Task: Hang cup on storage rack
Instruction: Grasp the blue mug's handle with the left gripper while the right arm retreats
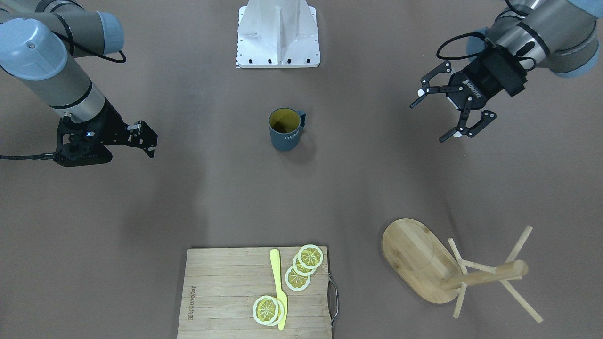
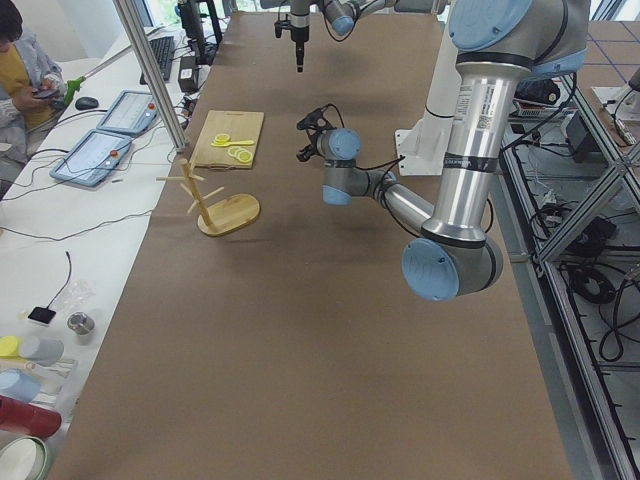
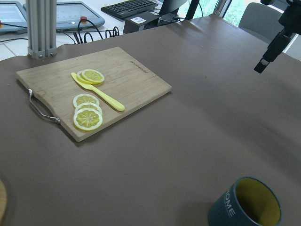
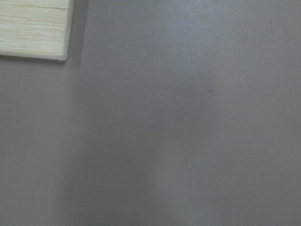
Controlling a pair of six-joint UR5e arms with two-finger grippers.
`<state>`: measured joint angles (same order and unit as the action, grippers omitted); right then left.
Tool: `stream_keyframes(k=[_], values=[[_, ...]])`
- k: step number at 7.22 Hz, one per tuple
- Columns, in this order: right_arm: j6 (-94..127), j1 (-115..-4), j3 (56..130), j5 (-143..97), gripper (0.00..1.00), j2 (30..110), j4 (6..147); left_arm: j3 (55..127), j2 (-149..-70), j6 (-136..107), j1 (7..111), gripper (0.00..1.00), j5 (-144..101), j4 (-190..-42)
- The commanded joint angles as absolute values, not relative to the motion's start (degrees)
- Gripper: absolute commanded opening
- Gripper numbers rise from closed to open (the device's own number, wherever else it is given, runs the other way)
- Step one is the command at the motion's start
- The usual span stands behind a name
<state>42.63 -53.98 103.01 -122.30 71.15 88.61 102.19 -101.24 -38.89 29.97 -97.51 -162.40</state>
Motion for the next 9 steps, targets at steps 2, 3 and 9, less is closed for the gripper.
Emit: stream_keyframes(k=[2,3,9], values=[[23.4,-66.1,95.9,-131.1,1.0,74.7,88.6,101.0,-102.1,-37.4,16.8,0.95,-81.6,-163.0],[16.5,-70.4,95.3,-132.3,1.0,77.1,88.8,98.5,-104.0,-37.3,15.8,0.95,-80.2,-163.0],[14.8,-71.2,95.9,-133.2,1.0,79.1,88.4,90.9,-110.6,-34.5,13.7,0.88,-77.8,-163.4]])
